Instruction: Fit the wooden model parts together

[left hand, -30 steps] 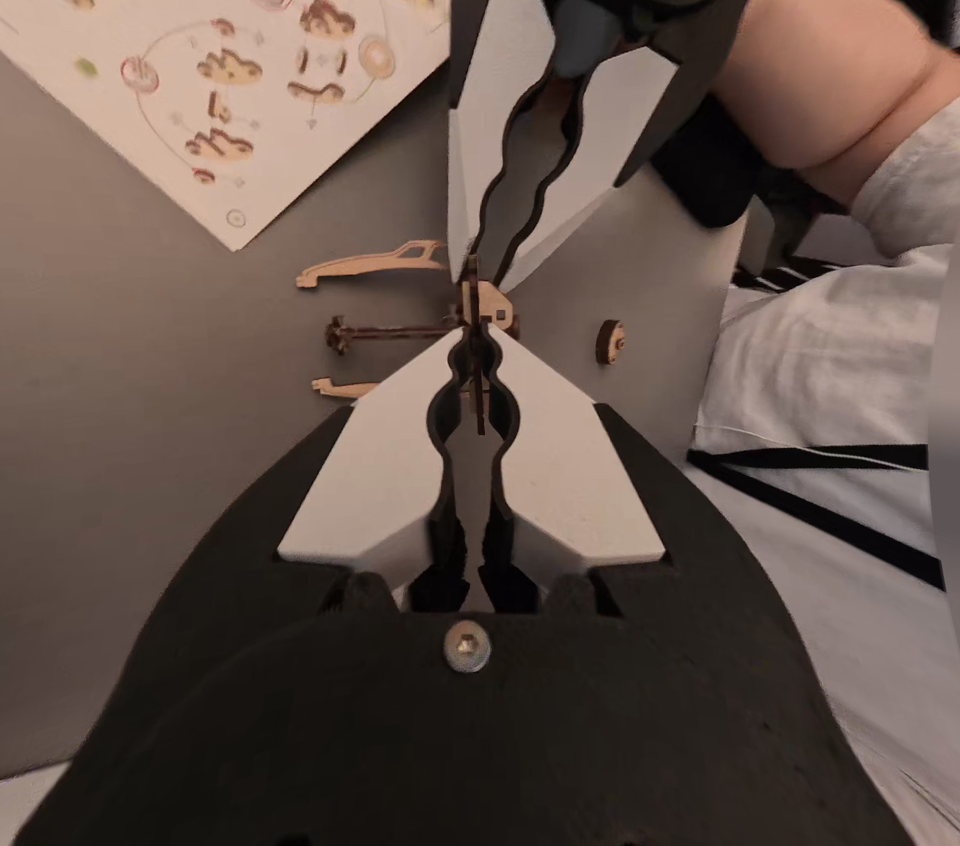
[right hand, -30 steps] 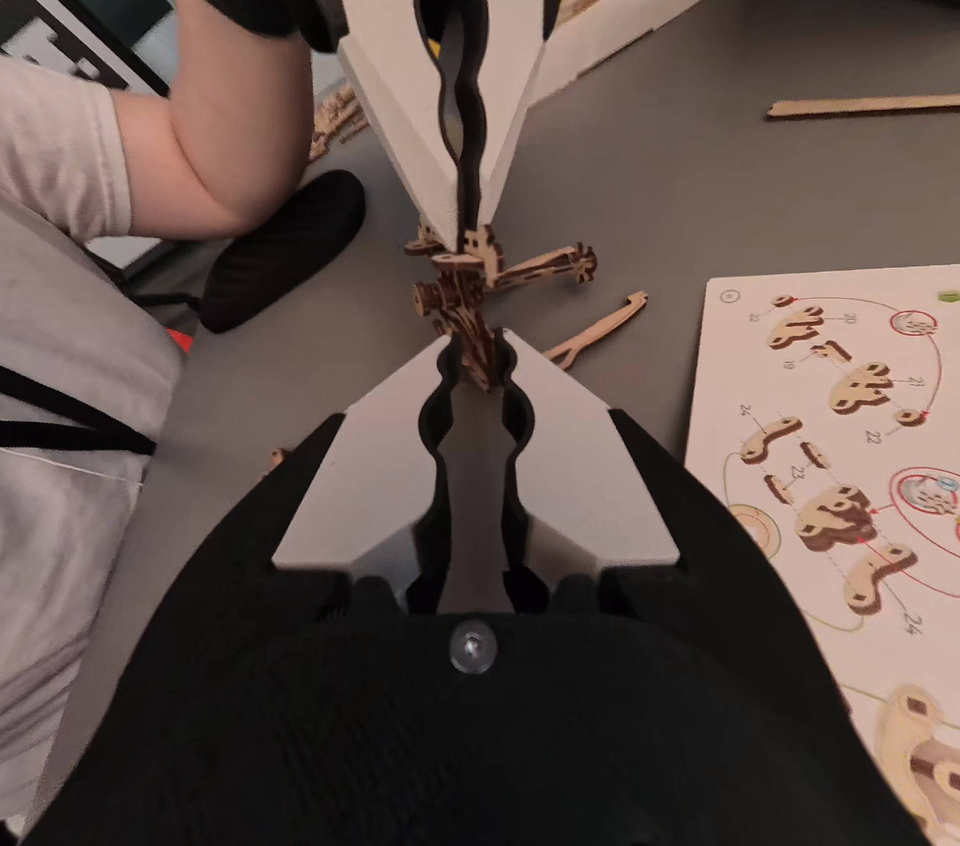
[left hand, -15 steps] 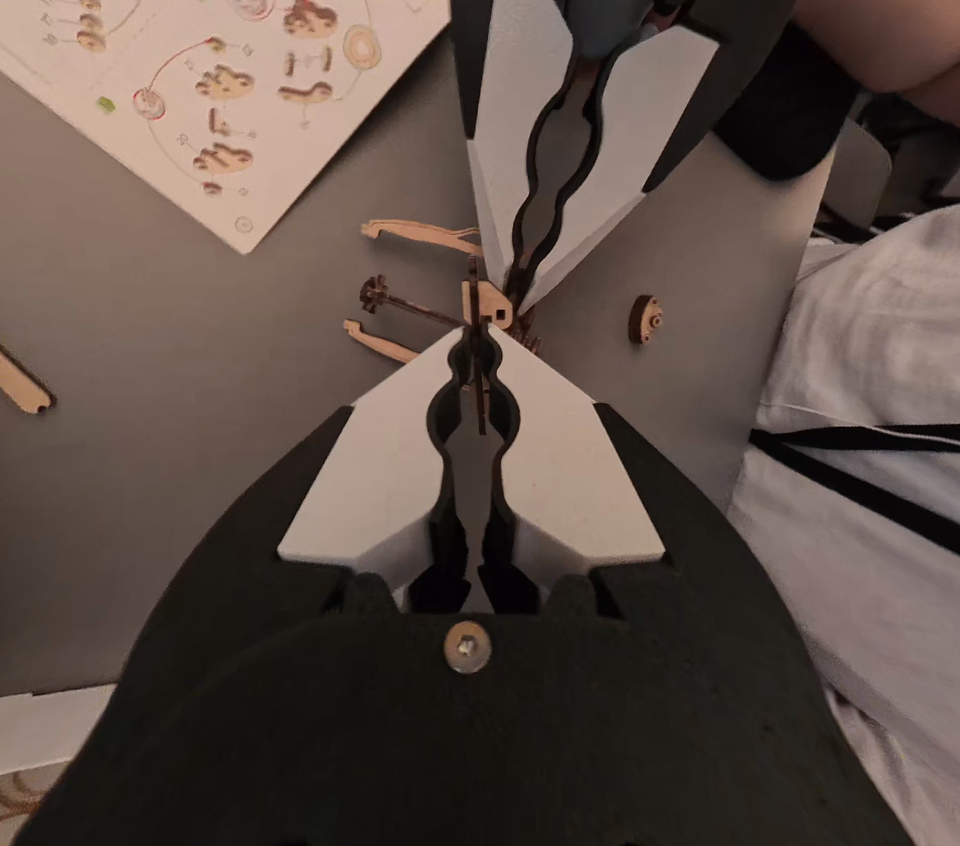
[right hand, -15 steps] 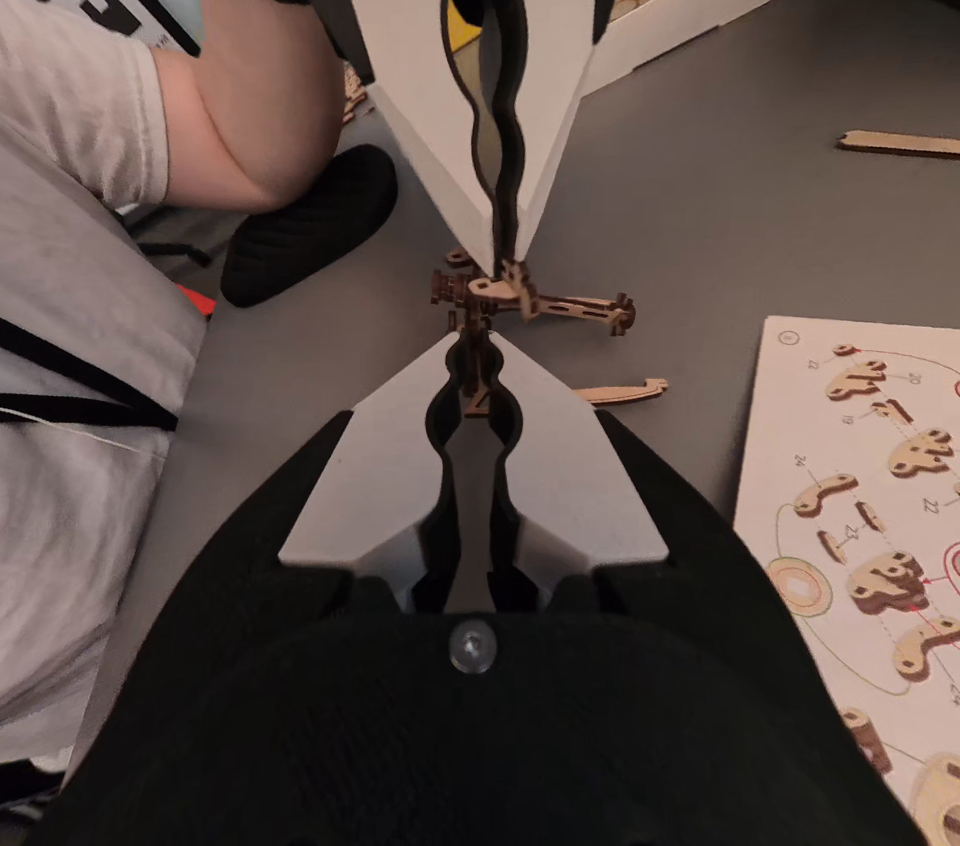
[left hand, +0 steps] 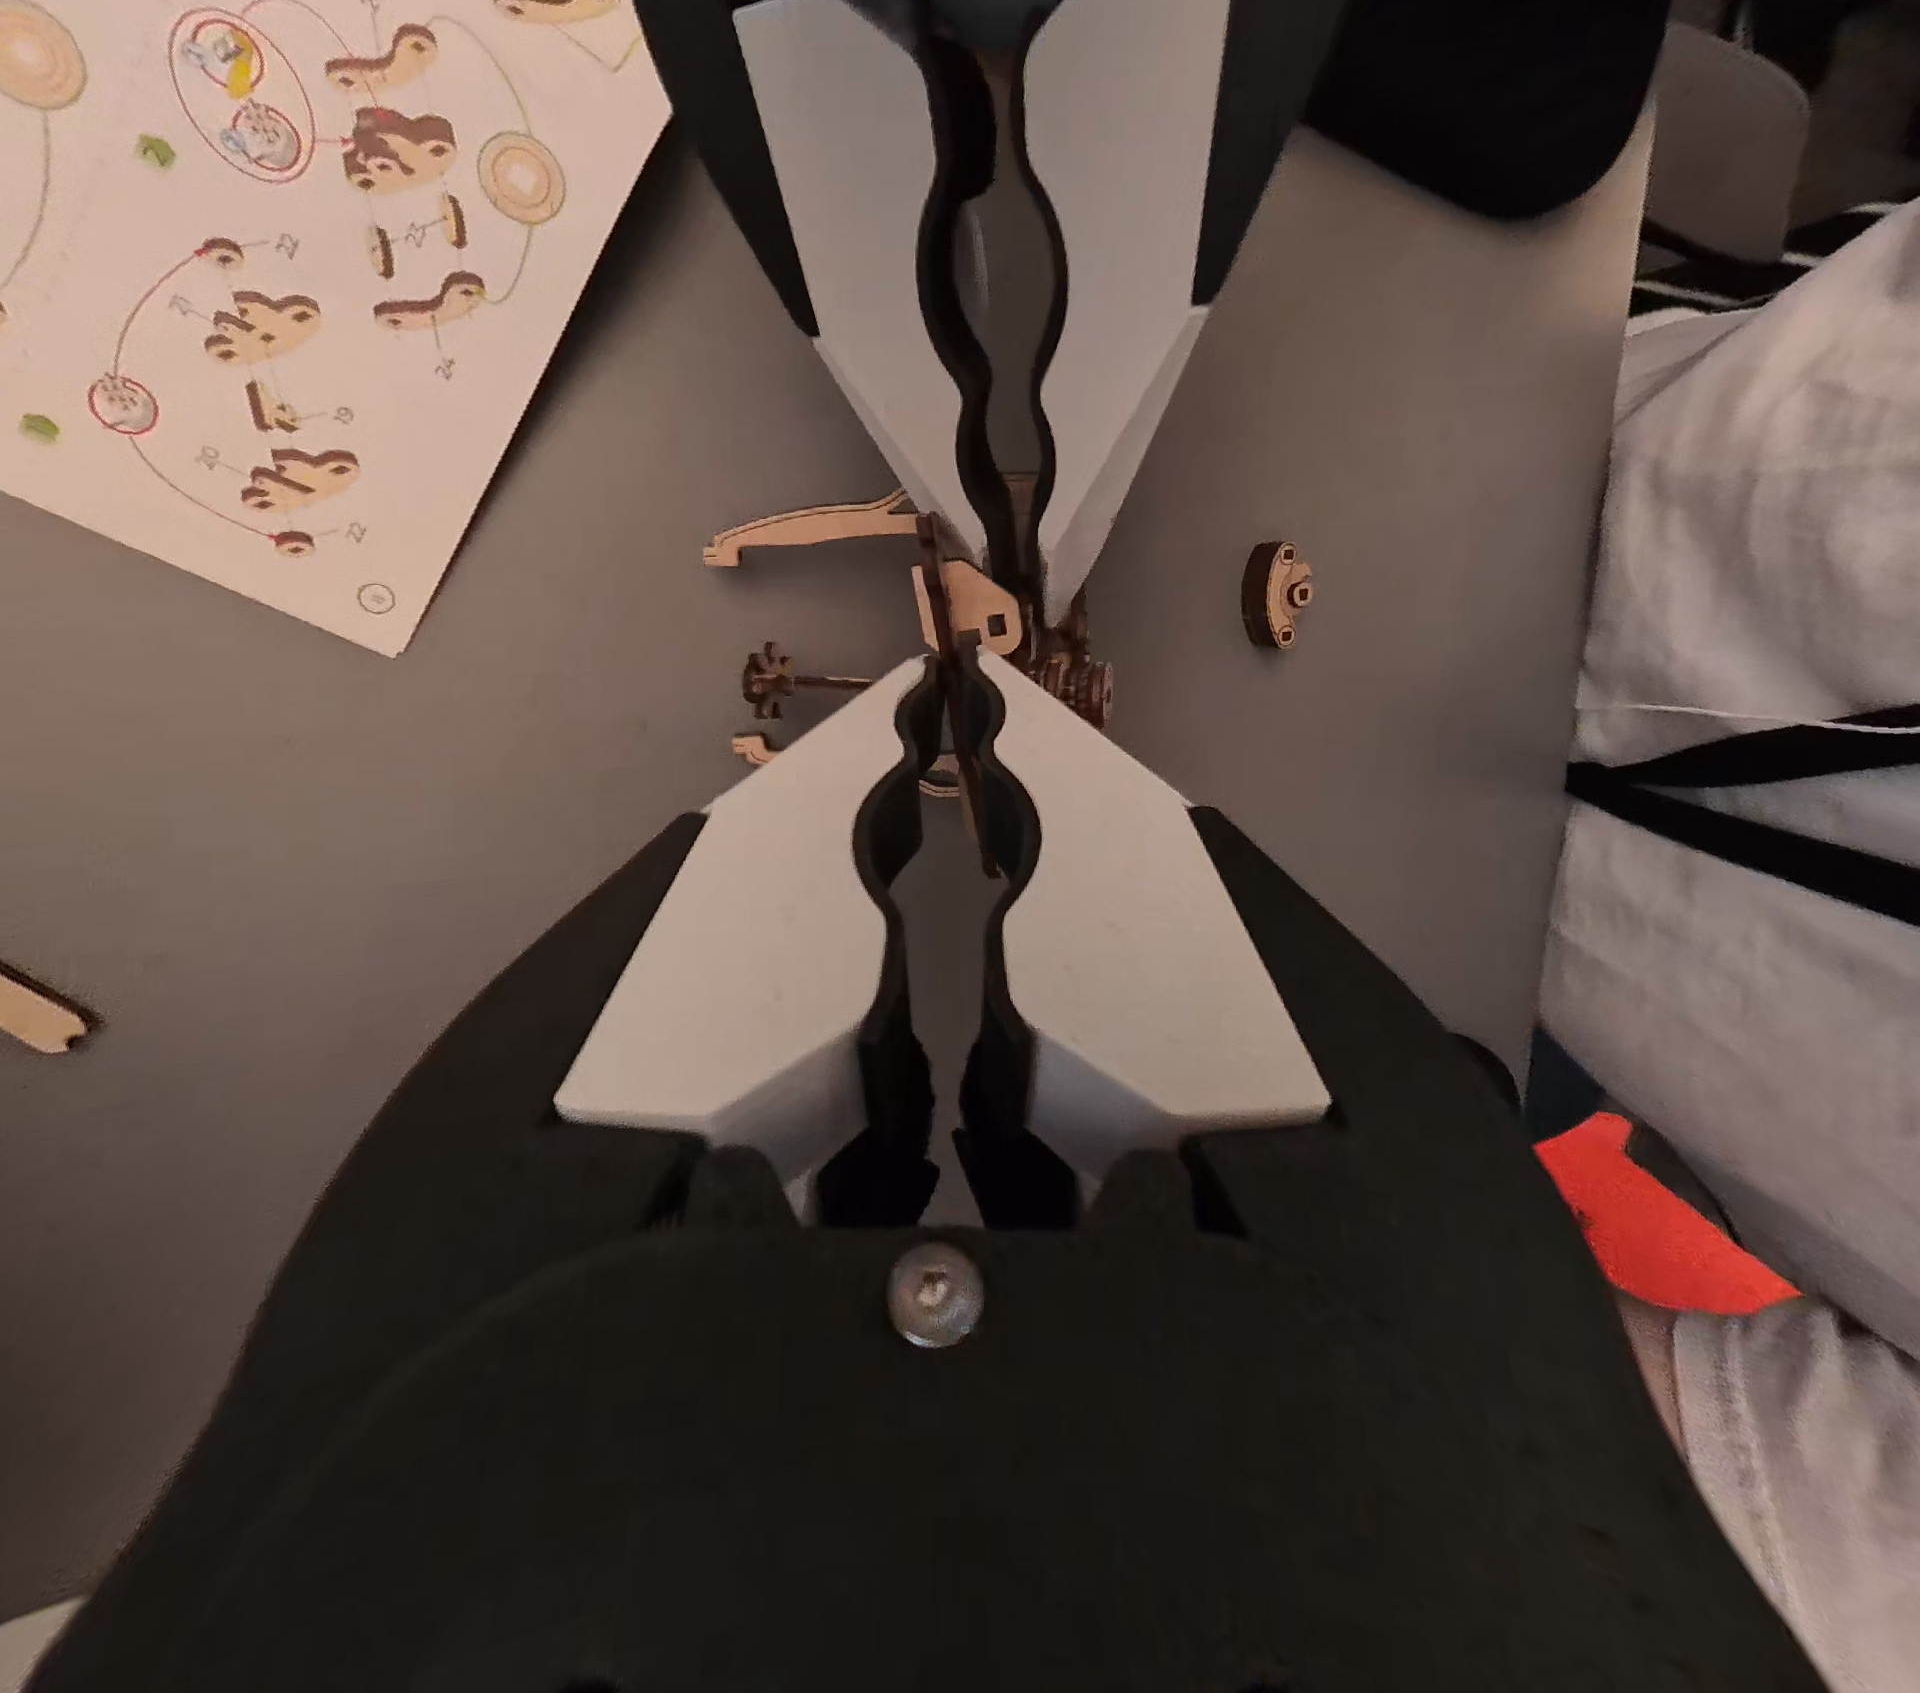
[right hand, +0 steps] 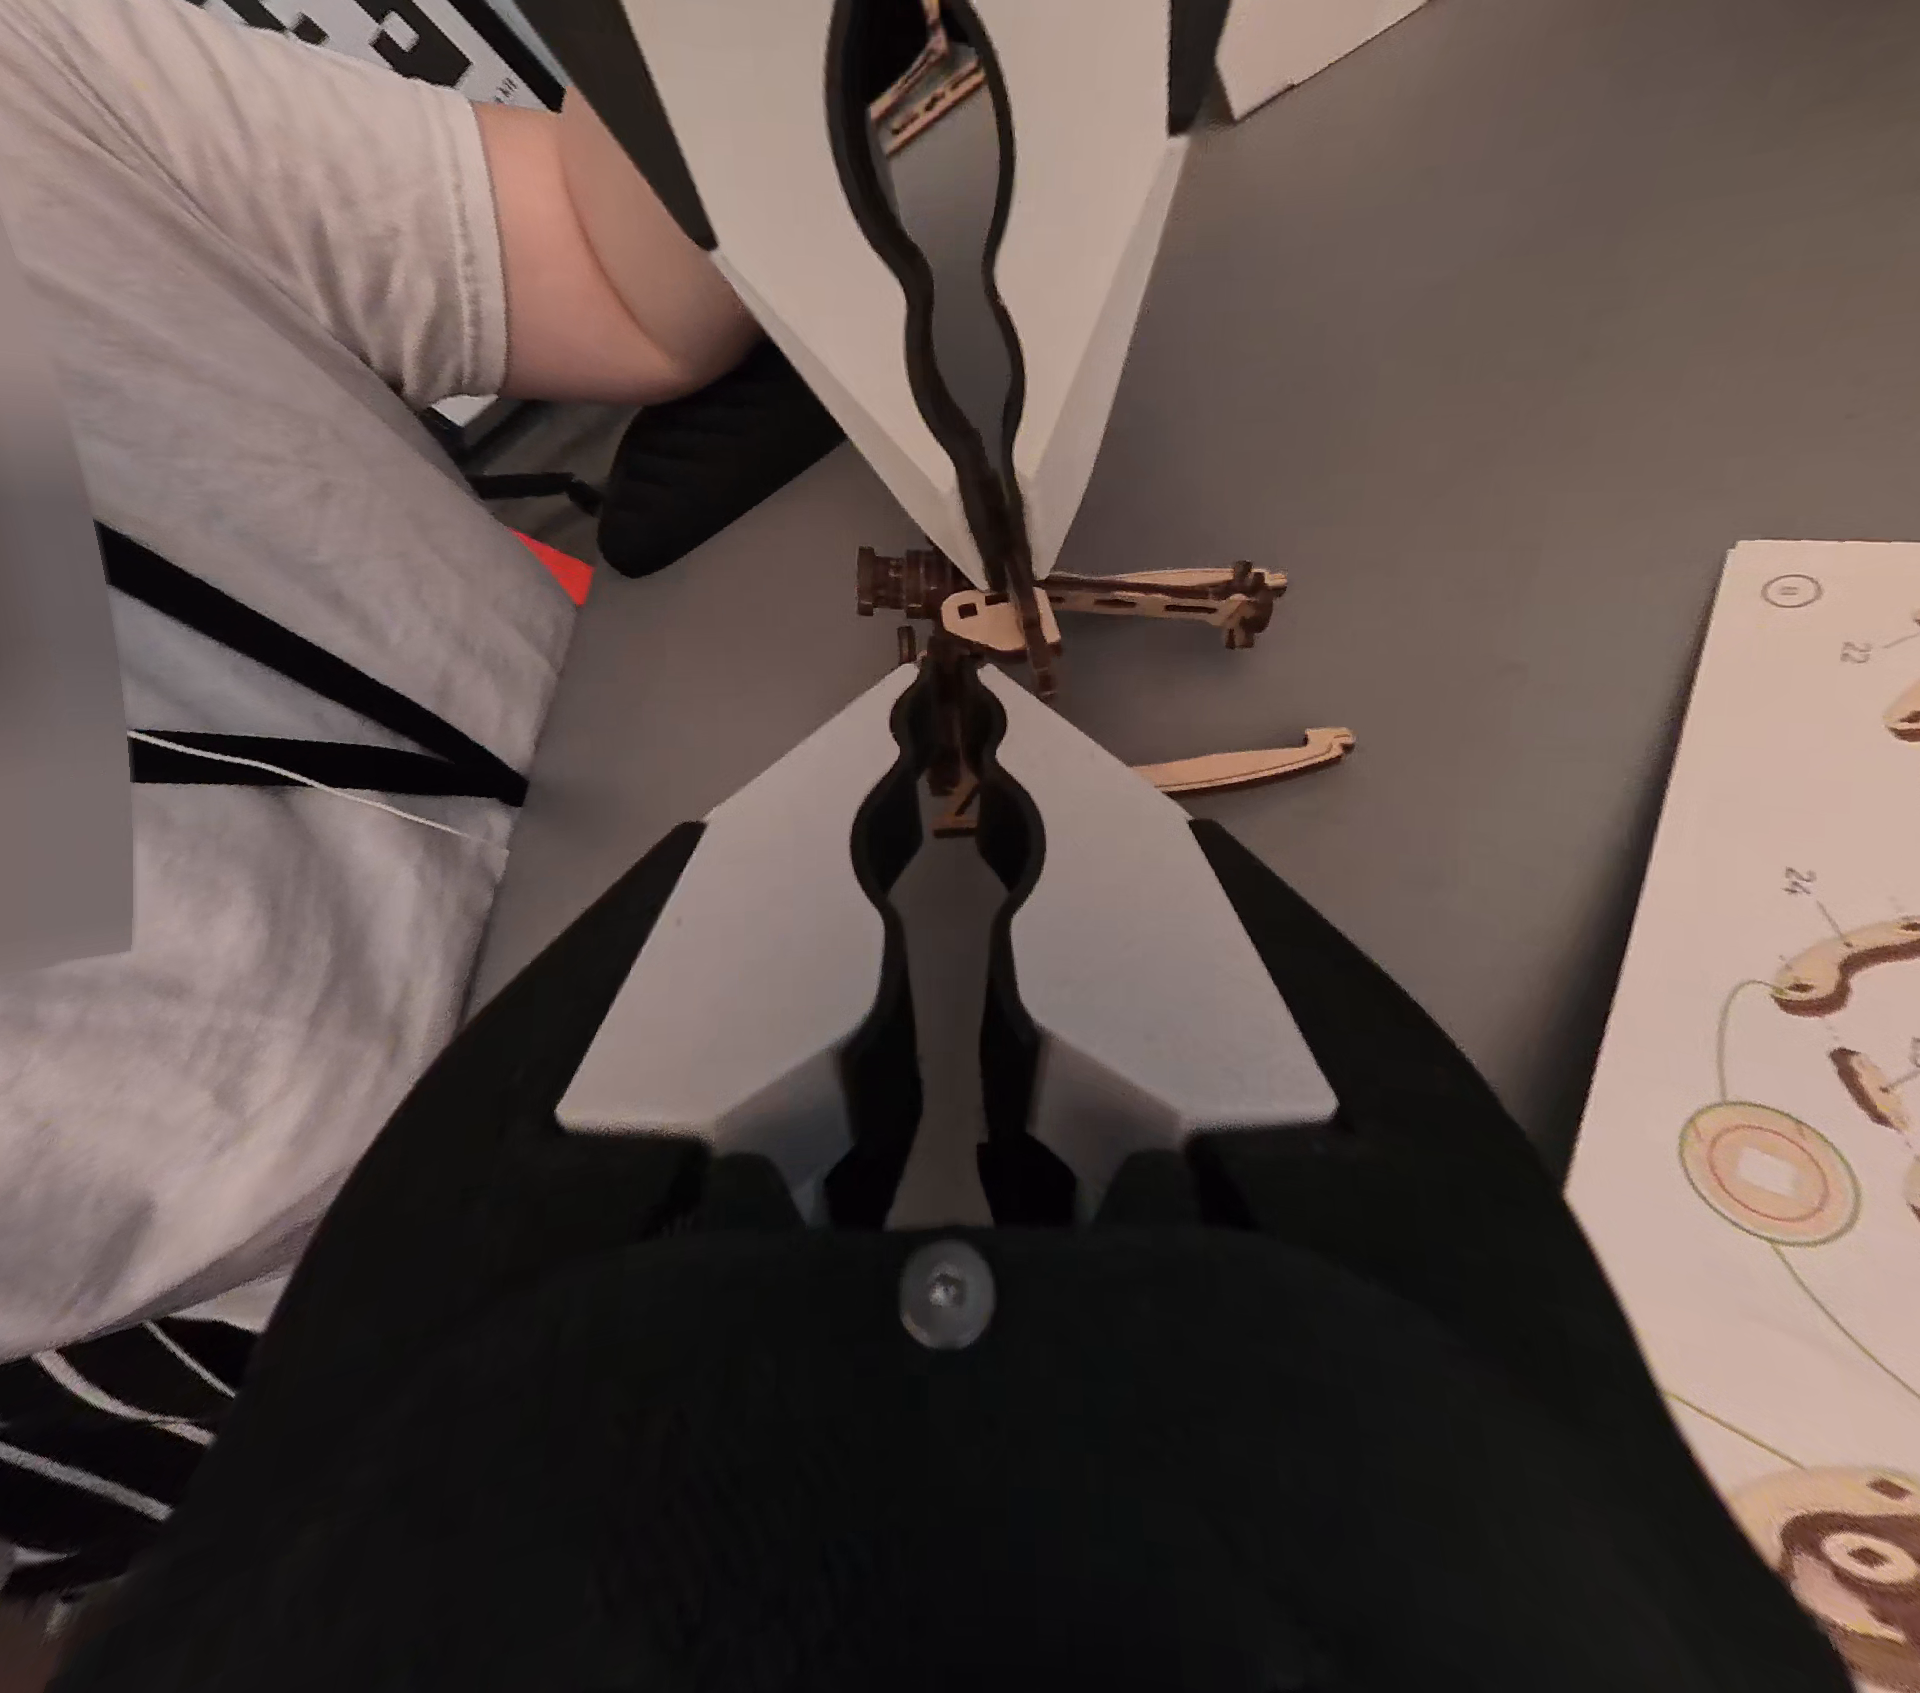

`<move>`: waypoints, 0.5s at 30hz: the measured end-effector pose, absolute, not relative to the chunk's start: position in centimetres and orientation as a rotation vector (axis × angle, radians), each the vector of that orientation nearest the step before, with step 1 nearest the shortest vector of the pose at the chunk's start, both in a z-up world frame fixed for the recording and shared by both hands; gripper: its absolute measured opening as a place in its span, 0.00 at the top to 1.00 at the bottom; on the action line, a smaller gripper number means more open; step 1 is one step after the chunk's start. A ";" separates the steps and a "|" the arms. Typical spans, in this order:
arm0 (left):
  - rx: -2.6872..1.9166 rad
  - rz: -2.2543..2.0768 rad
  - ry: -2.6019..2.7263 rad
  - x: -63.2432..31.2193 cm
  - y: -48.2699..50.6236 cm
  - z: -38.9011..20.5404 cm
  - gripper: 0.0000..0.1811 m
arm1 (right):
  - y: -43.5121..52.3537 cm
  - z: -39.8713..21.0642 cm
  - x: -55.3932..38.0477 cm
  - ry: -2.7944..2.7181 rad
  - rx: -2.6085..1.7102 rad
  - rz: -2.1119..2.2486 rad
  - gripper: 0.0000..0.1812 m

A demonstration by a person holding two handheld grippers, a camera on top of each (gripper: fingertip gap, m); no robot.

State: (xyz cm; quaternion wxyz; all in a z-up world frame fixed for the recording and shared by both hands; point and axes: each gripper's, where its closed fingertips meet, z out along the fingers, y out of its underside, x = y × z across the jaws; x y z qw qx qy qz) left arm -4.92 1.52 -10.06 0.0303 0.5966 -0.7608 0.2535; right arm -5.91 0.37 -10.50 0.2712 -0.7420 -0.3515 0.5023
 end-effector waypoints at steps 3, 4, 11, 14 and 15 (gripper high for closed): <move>1.838 0.824 -2.288 -5.0 1.3 -9.9 1.00 | 0.1 -10.3 -6.0 -0.933 -1.984 1.416 0.99; 1.820 0.828 -2.303 -5.0 1.2 -10.0 1.00 | 0.1 -10.5 -6.0 -0.937 -1.987 1.419 0.99; 1.778 0.915 -2.262 -5.0 1.1 -10.1 1.00 | -0.2 -10.6 -6.1 -0.954 -1.958 1.447 0.99; 1.732 0.894 -2.310 -5.2 1.0 -10.3 1.00 | -0.2 -10.9 -6.2 -0.977 -1.967 1.425 0.99; 1.712 0.877 -2.331 -5.3 0.9 -10.4 1.00 | -0.3 -11.0 -6.3 -0.988 -1.967 1.419 0.99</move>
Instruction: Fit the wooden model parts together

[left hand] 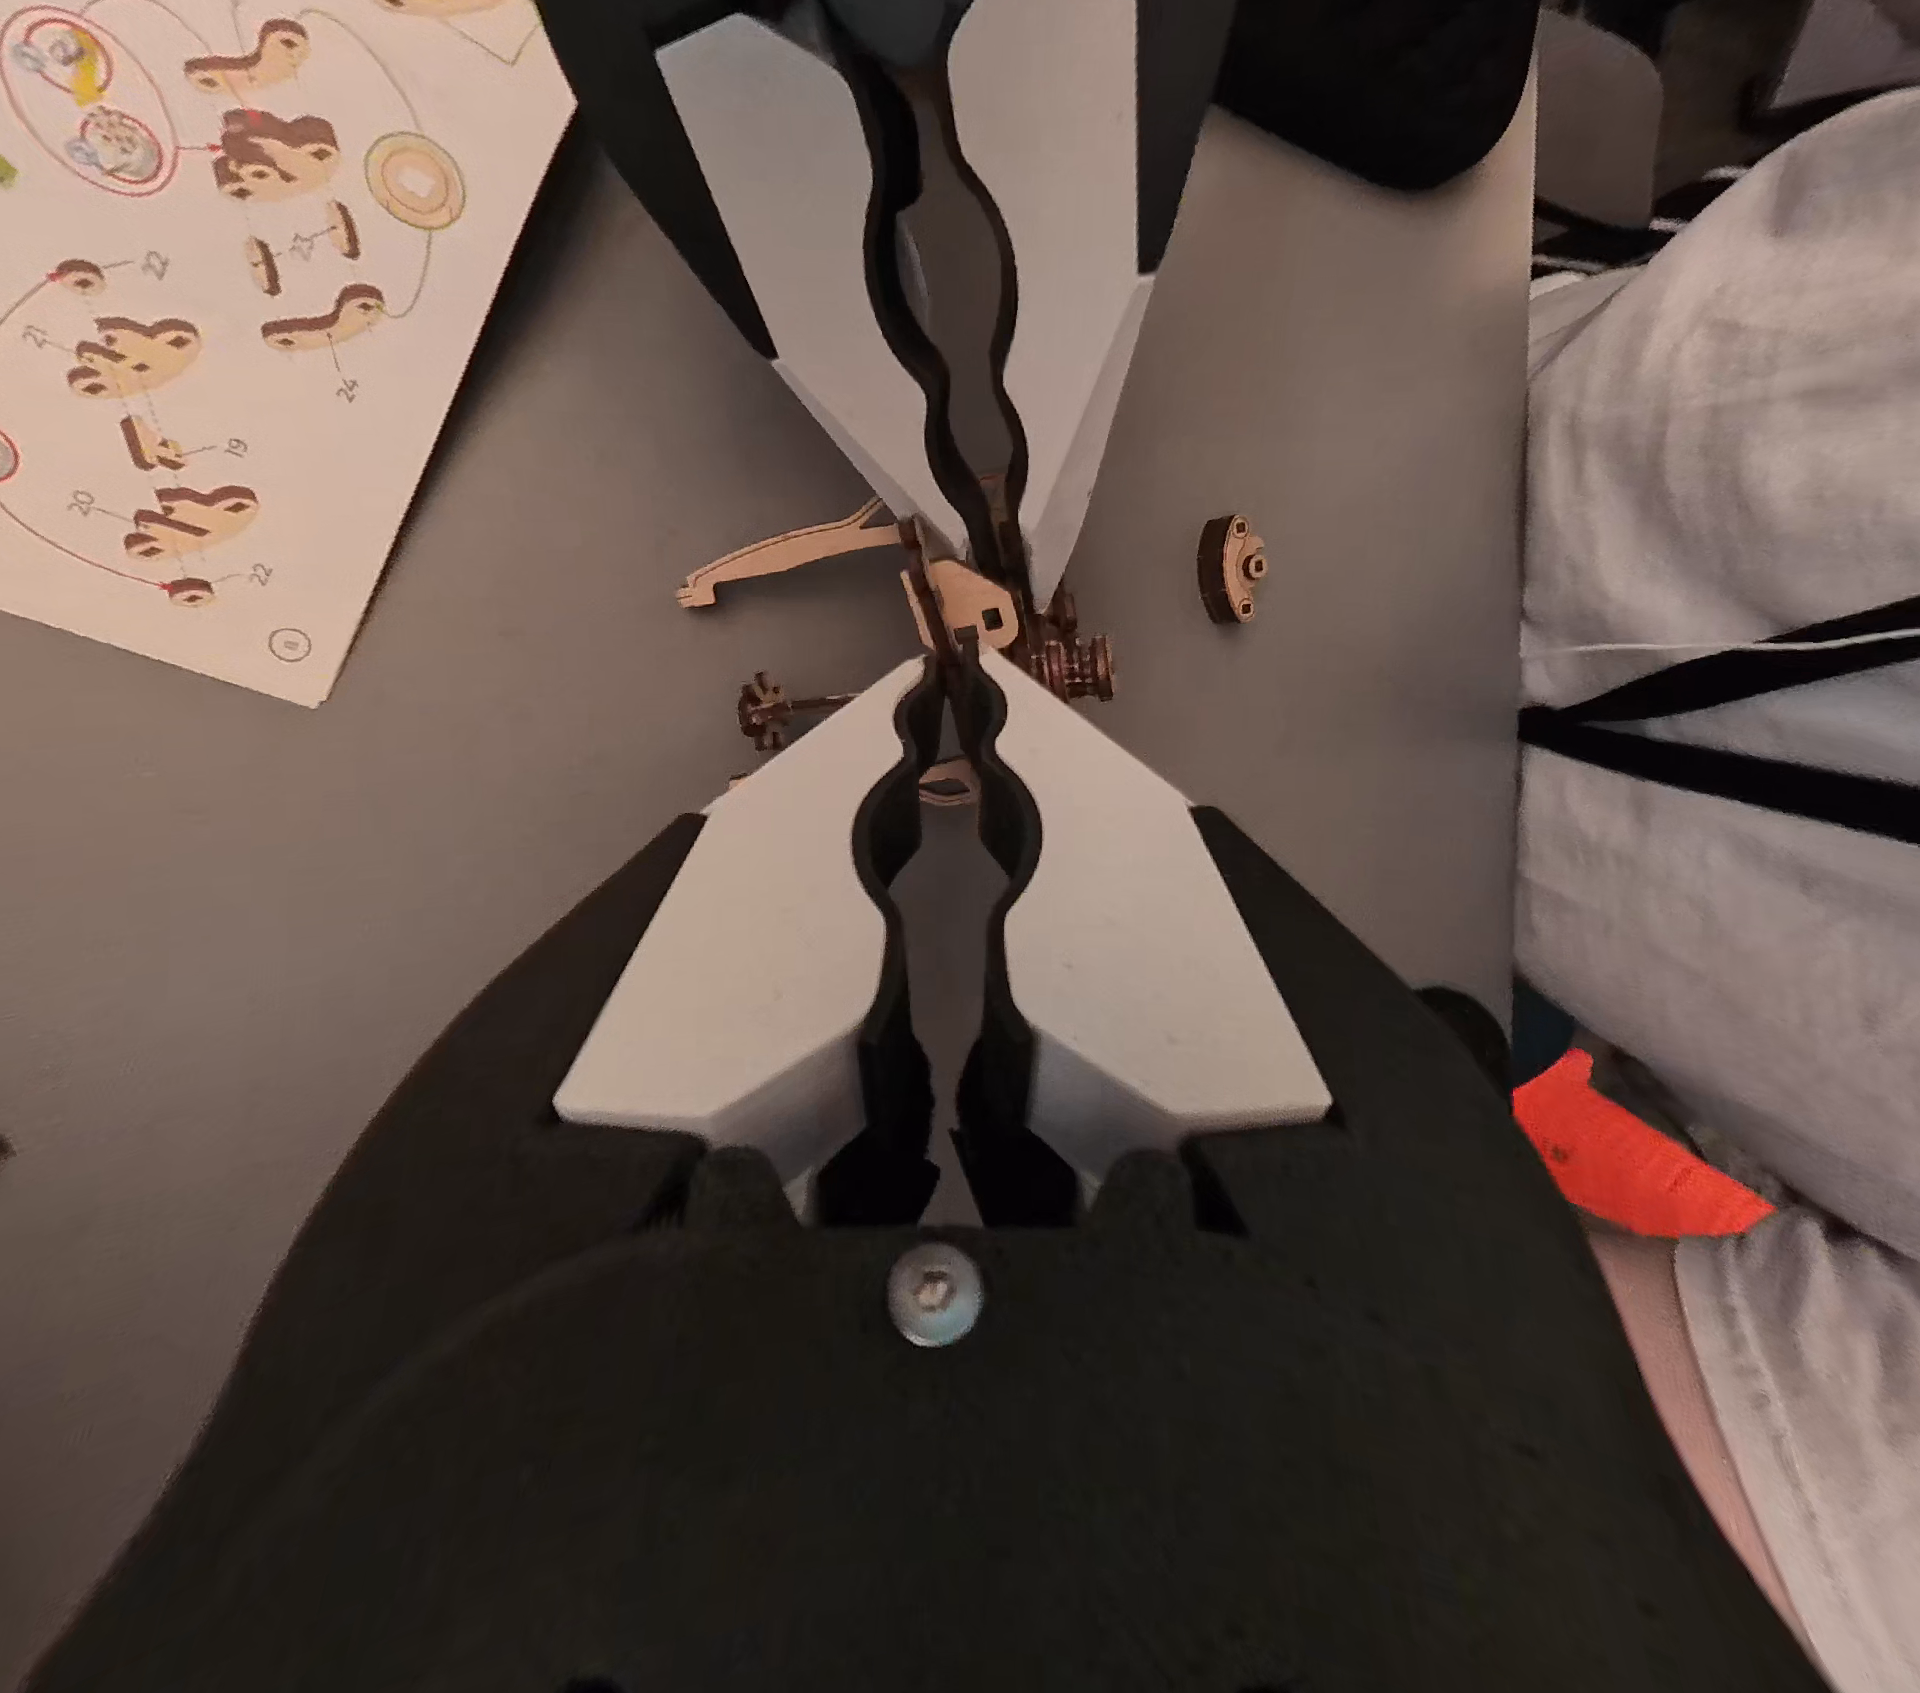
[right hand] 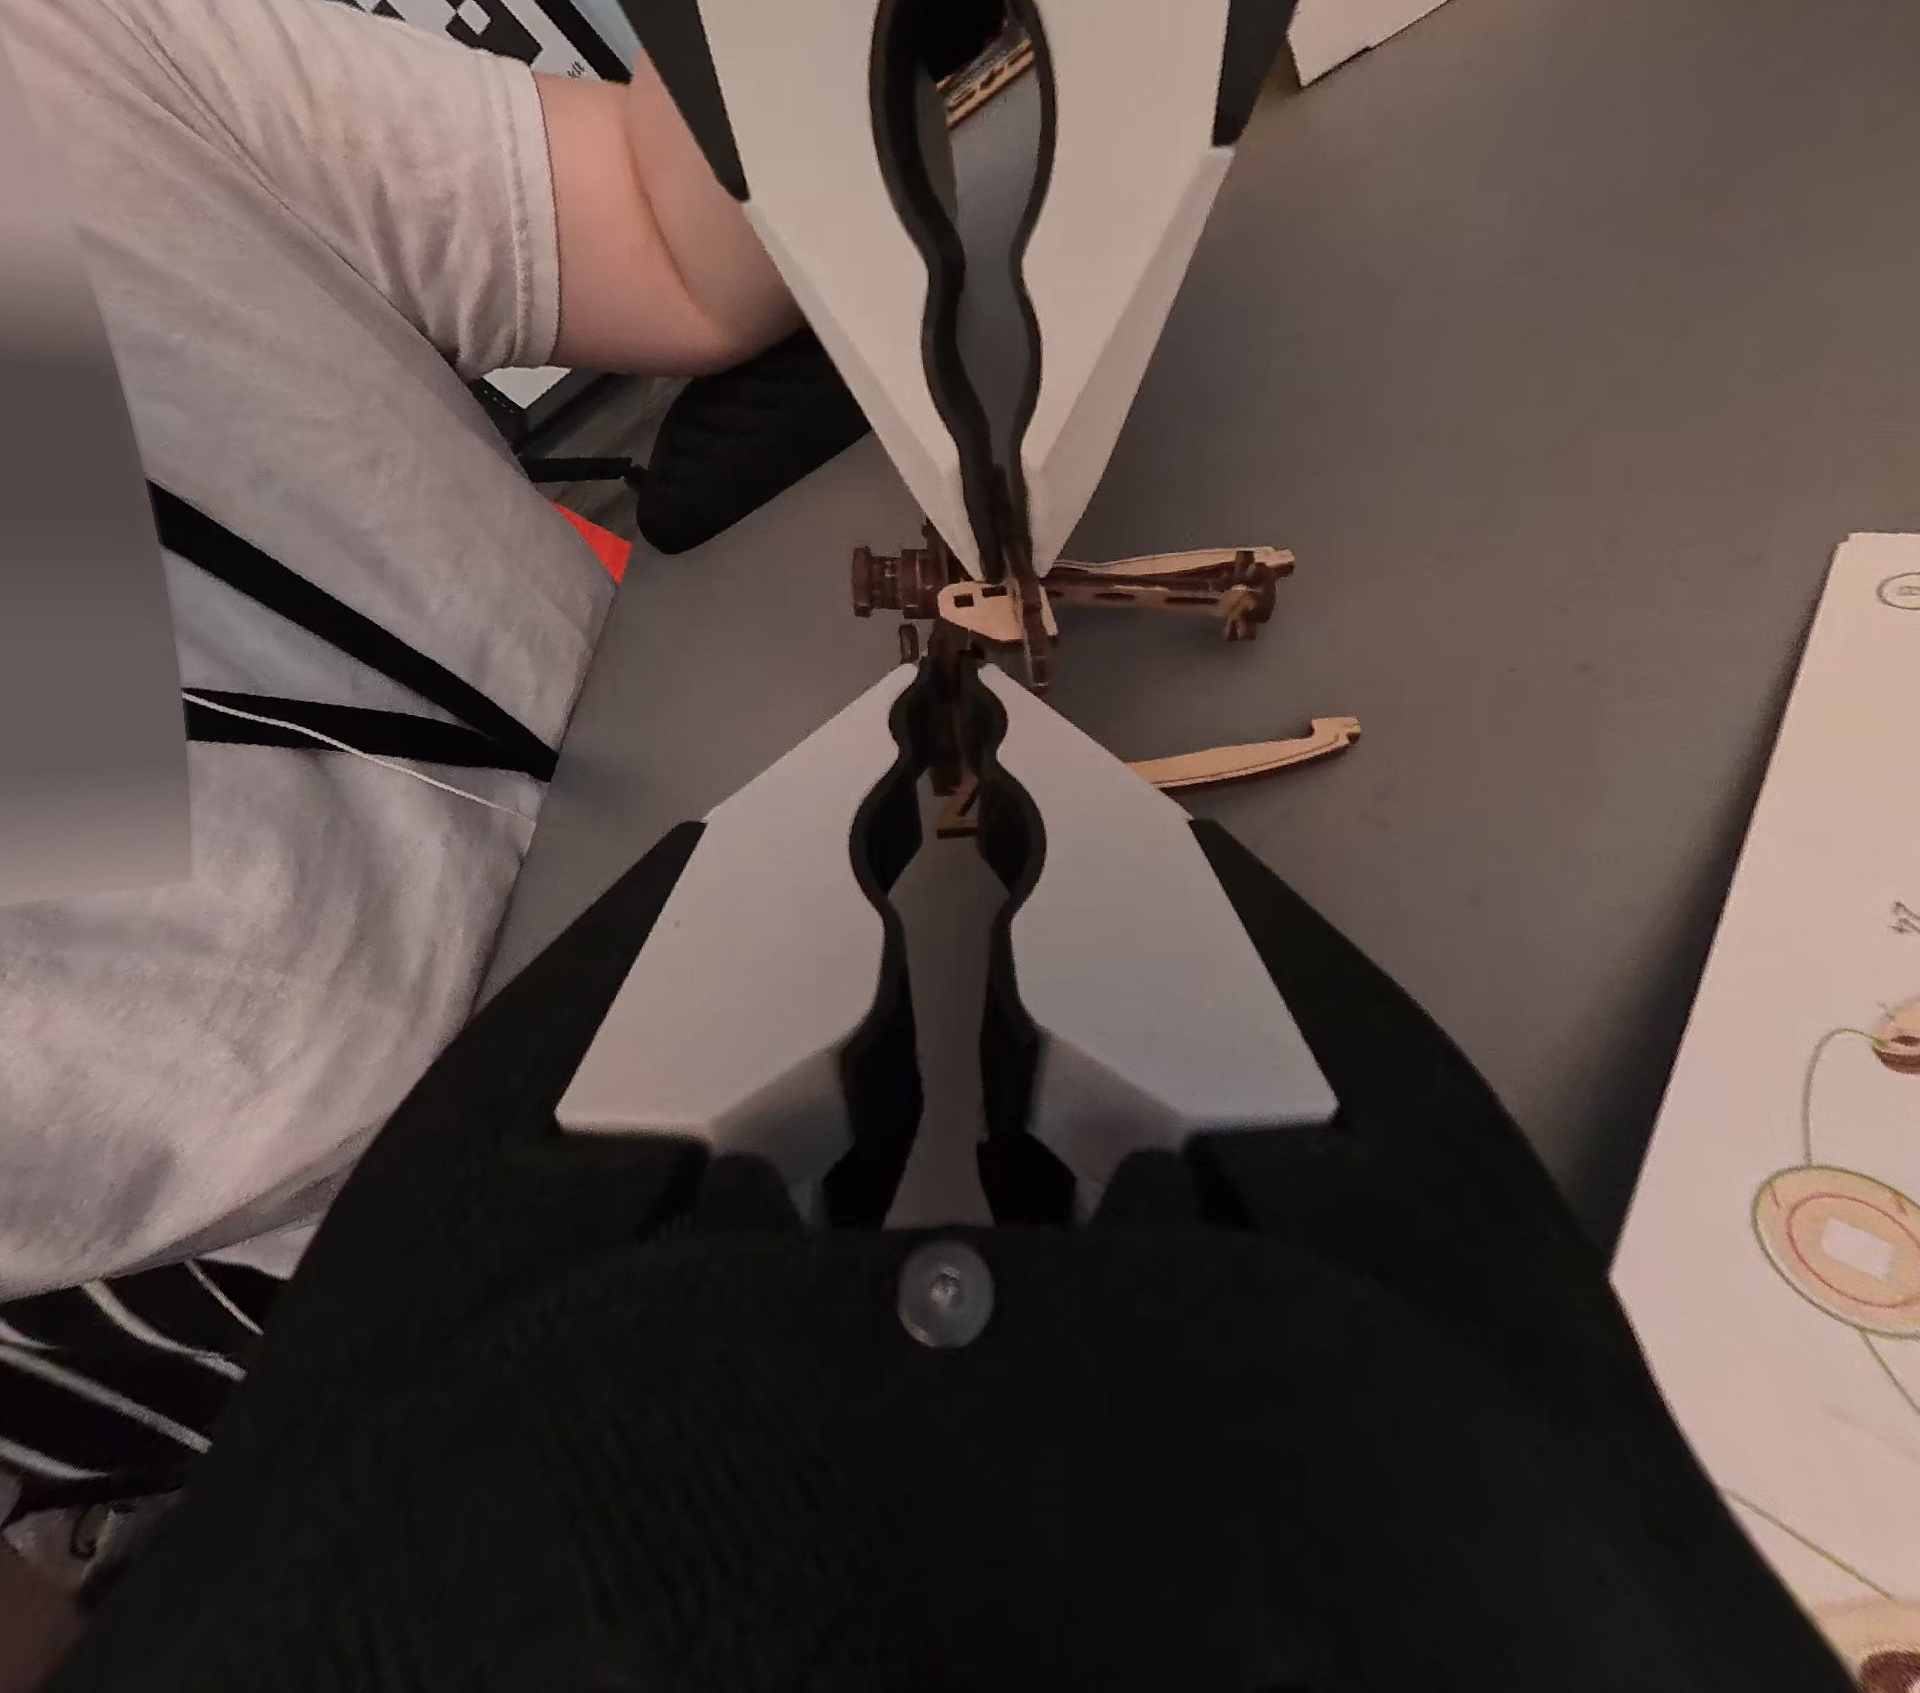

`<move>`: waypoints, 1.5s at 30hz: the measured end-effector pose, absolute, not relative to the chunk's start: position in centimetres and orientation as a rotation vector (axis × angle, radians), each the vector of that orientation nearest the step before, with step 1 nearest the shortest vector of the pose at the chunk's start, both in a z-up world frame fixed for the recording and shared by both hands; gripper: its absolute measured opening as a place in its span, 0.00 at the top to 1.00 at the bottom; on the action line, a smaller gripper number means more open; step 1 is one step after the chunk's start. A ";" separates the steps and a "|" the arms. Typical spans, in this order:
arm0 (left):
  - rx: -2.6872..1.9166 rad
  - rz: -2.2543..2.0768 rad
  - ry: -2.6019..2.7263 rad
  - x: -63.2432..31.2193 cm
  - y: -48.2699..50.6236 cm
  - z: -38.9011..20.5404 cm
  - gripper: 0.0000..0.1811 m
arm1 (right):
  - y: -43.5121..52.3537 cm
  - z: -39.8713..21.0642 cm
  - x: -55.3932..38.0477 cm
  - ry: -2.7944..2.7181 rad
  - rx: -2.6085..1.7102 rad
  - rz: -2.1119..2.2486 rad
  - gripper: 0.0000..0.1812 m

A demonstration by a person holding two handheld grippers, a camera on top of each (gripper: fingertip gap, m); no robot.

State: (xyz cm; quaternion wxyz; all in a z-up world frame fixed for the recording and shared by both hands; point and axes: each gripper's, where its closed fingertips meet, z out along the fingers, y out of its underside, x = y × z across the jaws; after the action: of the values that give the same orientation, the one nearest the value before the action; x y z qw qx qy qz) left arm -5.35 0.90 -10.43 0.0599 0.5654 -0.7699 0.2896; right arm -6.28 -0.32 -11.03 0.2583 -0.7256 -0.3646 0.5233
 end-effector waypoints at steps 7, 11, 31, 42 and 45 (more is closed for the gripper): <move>1.687 0.794 -2.420 -5.7 1.2 -10.5 1.00 | -0.5 -11.2 -6.6 -1.031 -1.962 1.391 0.99; 1.722 0.871 -2.315 -5.6 0.9 -10.0 1.00 | -0.4 -11.3 -6.7 -1.030 -1.963 1.368 0.99; 1.841 0.755 -2.174 -6.2 0.6 -11.1 1.00 | 0.3 -11.9 -5.4 -0.841 -1.972 1.244 0.91; 1.845 0.749 -2.164 -6.3 0.3 -11.1 1.00 | -0.8 -12.3 -6.5 -0.826 -1.995 1.196 0.96; 1.854 0.725 -2.169 -6.2 0.2 -11.2 1.00 | -0.6 -12.3 -6.9 -0.837 -1.994 1.196 0.98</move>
State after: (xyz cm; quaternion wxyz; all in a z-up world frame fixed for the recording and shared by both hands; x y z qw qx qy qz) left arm -6.25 0.23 -11.19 0.0987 0.6266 -0.7332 0.2450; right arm -6.86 -0.60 -12.31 0.3288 -0.7620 -0.3198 0.4571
